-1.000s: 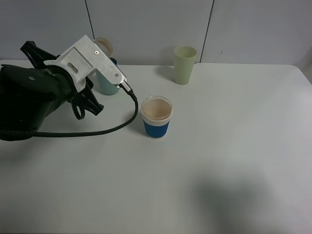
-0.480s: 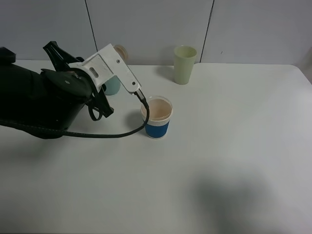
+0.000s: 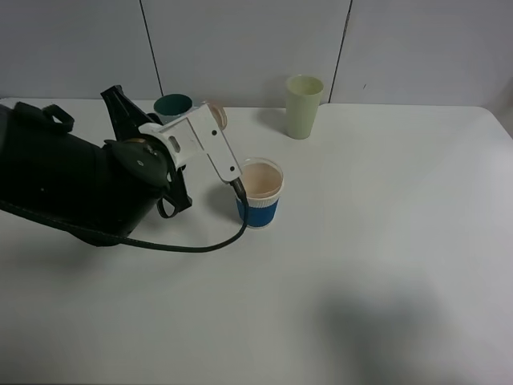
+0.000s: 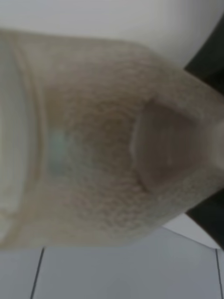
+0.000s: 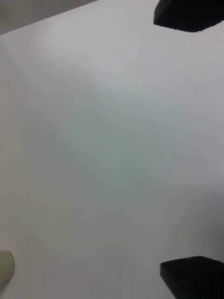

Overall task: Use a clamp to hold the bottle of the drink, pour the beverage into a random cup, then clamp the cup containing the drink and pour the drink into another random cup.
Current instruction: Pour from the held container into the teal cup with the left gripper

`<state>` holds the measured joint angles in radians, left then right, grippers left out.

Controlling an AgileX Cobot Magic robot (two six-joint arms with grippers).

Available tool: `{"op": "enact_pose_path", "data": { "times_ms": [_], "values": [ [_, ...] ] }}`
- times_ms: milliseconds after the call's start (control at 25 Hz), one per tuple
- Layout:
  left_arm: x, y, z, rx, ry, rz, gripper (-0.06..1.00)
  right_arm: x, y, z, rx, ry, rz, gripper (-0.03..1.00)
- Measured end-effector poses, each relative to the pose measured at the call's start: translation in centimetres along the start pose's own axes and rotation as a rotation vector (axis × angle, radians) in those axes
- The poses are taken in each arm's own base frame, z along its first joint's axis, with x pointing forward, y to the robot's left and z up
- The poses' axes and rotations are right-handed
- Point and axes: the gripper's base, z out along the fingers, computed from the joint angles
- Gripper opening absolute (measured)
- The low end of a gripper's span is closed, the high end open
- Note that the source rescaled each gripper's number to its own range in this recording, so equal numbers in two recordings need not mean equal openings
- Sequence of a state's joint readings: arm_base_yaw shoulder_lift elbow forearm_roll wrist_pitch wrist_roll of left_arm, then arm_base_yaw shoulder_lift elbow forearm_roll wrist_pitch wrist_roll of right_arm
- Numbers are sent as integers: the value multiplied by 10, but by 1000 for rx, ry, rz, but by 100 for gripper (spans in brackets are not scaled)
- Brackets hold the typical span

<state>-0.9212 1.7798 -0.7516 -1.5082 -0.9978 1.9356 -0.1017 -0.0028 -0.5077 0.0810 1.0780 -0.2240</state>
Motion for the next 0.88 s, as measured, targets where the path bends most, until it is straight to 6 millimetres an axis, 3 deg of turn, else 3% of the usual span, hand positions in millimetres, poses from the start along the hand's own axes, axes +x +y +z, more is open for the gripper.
{"op": "enact_pose_path", "data": {
  "times_ms": [480, 880],
  "values": [
    [-1, -19, 6, -21, -5, 175, 4, 0, 0, 0, 0, 0, 0, 89],
    [-5, -18, 8, -52, -23, 245, 4, 0, 0, 0, 0, 0, 0, 89]
  ]
}}
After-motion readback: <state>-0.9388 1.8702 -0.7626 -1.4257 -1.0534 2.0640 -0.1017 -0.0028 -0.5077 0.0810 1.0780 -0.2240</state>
